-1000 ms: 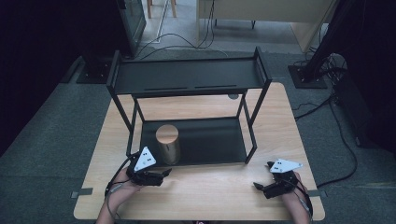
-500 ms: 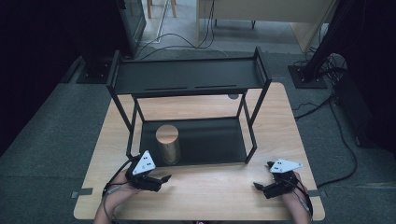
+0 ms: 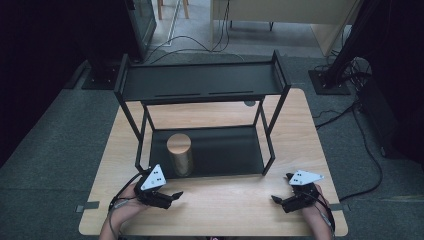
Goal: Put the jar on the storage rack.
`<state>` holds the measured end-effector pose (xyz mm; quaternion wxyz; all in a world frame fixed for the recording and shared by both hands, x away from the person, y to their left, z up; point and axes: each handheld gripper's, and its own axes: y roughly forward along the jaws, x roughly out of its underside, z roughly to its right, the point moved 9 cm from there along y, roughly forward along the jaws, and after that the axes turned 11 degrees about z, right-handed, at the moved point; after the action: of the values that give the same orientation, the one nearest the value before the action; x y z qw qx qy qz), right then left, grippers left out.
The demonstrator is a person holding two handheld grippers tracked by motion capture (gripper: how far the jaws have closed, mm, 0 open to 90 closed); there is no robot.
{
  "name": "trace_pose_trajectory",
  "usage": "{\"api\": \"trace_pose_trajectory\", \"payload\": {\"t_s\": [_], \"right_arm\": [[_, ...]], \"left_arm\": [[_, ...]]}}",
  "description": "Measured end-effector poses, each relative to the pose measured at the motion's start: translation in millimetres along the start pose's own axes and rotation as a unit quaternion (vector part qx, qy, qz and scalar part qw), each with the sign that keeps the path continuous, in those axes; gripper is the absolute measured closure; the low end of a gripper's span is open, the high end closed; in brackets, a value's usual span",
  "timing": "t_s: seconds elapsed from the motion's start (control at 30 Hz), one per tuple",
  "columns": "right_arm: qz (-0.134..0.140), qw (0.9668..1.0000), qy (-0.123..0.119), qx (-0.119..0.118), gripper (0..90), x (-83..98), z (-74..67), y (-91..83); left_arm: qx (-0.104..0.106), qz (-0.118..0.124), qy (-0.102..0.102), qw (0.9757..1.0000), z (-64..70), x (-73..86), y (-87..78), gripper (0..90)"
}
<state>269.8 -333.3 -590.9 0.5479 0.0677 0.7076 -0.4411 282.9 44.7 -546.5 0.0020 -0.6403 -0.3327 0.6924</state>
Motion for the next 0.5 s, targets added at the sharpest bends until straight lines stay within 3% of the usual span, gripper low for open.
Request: {"api": "trace_pose_trajectory", "payload": {"t_s": [0.3,0.5], "right_arm": [[0.000,1.0000,0.000,-0.001,0.0,0.1,-0.4,-0.1],[0.000,1.0000,0.000,-0.001,0.0,0.1,-0.4,-0.1]], "left_arm": [[0.014,-0.001,0.014,0.9998,2.8,6.3,-3.8,20.0],[0.027,0.002,0.011,0.9996,4.2,7.2,-6.4,20.0]]}}
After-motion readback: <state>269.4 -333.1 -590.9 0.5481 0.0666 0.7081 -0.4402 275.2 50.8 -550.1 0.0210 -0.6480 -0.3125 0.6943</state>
